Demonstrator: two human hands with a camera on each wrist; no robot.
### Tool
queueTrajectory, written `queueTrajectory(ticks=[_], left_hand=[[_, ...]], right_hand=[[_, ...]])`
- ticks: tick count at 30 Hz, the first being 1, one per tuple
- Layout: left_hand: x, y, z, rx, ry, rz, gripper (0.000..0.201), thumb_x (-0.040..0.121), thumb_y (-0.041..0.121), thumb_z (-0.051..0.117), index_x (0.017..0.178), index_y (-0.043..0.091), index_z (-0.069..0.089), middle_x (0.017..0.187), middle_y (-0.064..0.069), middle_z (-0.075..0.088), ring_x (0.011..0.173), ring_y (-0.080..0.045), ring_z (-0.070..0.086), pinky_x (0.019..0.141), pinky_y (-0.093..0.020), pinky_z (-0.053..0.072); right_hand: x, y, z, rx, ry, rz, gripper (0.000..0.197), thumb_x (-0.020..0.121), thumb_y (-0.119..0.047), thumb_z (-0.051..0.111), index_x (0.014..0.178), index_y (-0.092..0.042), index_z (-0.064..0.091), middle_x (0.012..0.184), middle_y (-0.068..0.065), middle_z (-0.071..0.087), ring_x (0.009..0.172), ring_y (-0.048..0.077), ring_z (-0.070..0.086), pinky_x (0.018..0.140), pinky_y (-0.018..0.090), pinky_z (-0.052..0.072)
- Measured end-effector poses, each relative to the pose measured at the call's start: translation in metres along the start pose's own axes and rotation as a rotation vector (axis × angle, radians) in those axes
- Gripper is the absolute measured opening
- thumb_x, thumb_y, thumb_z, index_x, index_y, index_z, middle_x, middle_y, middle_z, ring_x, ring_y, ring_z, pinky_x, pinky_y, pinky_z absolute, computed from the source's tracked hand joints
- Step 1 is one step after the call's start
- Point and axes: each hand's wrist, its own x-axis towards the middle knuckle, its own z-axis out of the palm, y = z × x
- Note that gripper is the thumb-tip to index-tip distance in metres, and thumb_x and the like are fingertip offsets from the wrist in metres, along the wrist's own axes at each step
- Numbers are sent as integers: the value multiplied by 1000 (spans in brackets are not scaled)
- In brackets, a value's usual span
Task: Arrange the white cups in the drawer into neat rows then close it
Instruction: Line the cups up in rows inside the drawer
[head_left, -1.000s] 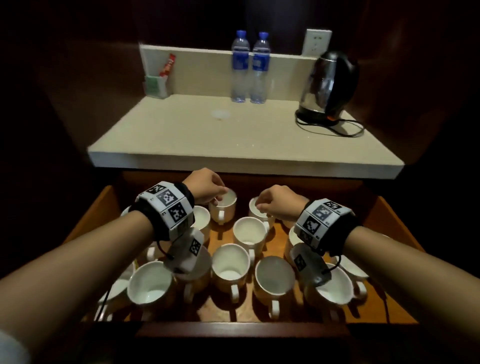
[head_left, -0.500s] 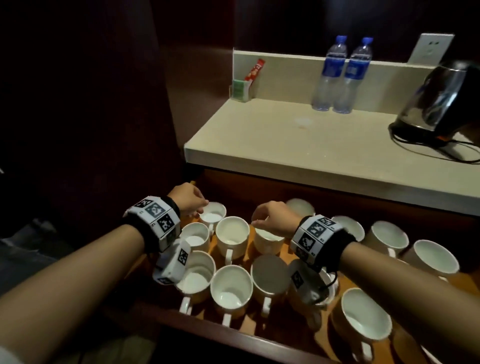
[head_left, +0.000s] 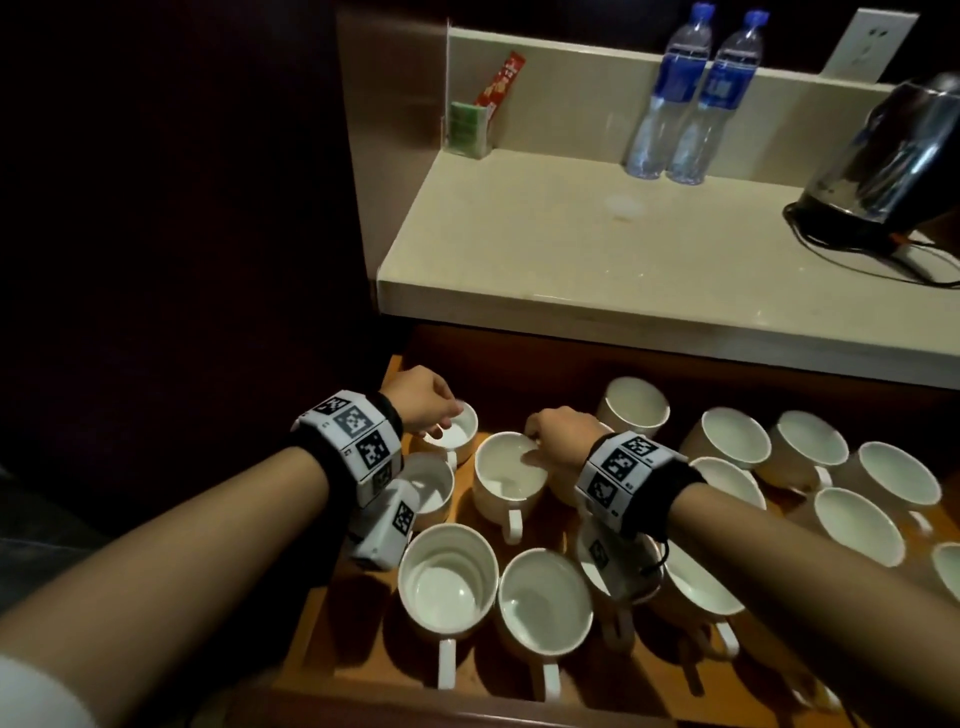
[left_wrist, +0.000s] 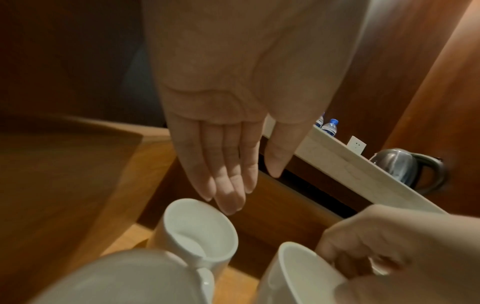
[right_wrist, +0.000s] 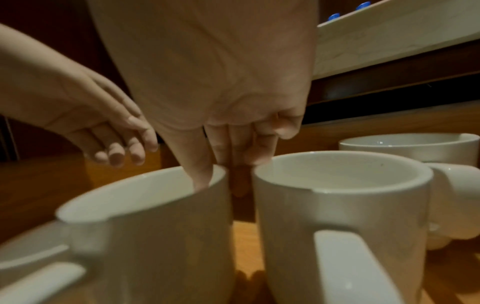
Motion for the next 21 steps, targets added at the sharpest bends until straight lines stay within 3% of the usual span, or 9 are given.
queueTrajectory(ticks=[5,10,14,21], left_hand=[[16,0,3,21,5,21,16,92,22,57,95,8,64,83,-6,65,68,-14,61,56,-21,45],[36,1,6,157,50,32,19,89,26,60,100,13,68,106,-5,67,104,-18,59,83,-28,46],[50,1,12,209,43,-2,31,89,29,60,115,13,63,122,-5,63,117,-20,55,93,-29,43],[68,-4,16,308,-17,-111,43,89,26,58,129,9,53,131,-10,56,121,-26,52,93,-30,44]], right_hand=[[14,2,2,-95,38,-25,23,89,-16,52,105,-14,67,107,8,67,104,28,61,82,32,42],[29,8,-3,-141,86,-67,19,90,-15,50,96,-16,67,103,6,68,103,26,60,84,31,32],[44,14,-9,-135,112,-61,17,90,-15,49,95,-16,66,102,6,67,102,27,60,79,31,33],[66,25,-19,-17,128,26,20,89,-14,52,102,-14,68,105,10,66,99,30,62,74,32,43]])
